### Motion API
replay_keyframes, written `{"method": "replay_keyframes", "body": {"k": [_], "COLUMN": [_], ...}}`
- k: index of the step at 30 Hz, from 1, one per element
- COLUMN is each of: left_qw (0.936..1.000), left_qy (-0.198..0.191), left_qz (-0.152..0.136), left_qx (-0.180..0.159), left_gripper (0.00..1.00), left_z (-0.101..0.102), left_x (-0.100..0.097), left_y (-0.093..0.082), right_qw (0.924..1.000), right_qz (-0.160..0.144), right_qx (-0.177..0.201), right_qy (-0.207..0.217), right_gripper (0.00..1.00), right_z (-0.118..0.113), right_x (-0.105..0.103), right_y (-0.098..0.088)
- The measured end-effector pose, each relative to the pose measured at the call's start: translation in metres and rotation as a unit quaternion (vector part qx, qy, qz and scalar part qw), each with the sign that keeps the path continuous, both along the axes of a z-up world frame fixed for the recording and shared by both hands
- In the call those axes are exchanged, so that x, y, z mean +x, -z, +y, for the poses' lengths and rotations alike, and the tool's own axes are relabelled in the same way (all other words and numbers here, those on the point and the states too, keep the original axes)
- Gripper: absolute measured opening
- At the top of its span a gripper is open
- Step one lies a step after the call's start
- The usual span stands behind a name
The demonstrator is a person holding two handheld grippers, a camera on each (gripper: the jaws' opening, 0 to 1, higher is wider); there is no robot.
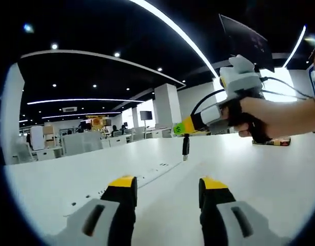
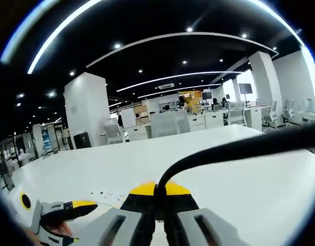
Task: Find the data cable on the table. Grasp the USB connector end of the cable and insert it into the USB port on the table
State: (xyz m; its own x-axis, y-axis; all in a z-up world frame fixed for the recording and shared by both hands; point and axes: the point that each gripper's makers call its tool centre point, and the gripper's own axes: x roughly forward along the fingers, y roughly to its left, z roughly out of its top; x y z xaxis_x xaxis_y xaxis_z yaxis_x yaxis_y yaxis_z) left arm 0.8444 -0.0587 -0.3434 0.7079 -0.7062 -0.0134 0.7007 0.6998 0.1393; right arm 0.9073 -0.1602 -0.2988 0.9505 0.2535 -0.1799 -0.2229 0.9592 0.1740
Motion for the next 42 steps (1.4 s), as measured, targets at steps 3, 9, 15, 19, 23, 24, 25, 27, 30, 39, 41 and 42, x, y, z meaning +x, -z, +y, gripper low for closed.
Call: {"method": "replay_keyframes", "body": {"k": [3,9,15,19,23,24,25,27,30,39,41,42], "left_qw": [1.0000,0.9999,0.9999,0.9998,0.9998,0.9998,0.9998,0.9998,0.9998,0.9999,0.9999,0.9999], "left_qy": [-0.003,0.005,0.007,0.008,0.007,0.008,0.007,0.007,0.006,0.004,0.003,0.003], "left_qz": [-0.004,-0.006,-0.008,-0.010,-0.012,-0.011,-0.010,-0.010,-0.010,-0.008,-0.008,-0.008], "left_qx": [0.003,0.010,0.013,0.014,0.016,0.016,0.016,0.015,0.015,0.014,0.013,0.013], "left_gripper": [0.49,0.49,0.49,0.49,0.49,0.49,0.49,0.49,0.49,0.49,0.49,0.49], "left_z": [-0.001,-0.006,-0.008,-0.010,-0.011,-0.011,-0.012,-0.011,-0.012,-0.013,-0.013,-0.013], "left_x": [0.005,0.010,0.017,0.020,0.021,0.022,0.022,0.022,0.022,0.024,0.025,0.025], "left_y": [0.000,0.001,0.001,0.000,0.000,0.000,0.000,0.000,0.000,0.000,0.000,0.000], "right_qw": [1.0000,0.9999,0.9996,0.9993,0.9990,0.9989,0.9988,0.9988,0.9986,0.9982,0.9979,0.9979], "right_qz": [0.005,0.007,0.012,0.013,0.016,0.017,0.018,0.019,0.025,0.028,0.033,0.033], "right_qx": [-0.007,-0.007,-0.023,-0.025,-0.022,-0.020,-0.018,-0.013,-0.011,-0.014,-0.017,-0.018], "right_qy": [0.004,0.007,0.010,0.023,0.036,0.039,0.041,0.044,0.045,0.052,0.052,0.053], "right_gripper": [0.05,0.05,0.05,0.05,0.05,0.05,0.05,0.05,0.05,0.05,0.05,0.05], "right_z": [-0.001,0.001,0.002,-0.003,-0.009,-0.011,-0.012,-0.013,-0.014,-0.015,-0.016,-0.016], "right_x": [0.009,0.026,0.042,0.052,0.057,0.059,0.060,0.064,0.068,0.074,0.075,0.077], "right_y": [0.002,0.007,0.011,0.012,0.012,0.013,0.014,0.016,0.021,0.027,0.030,0.029]}}
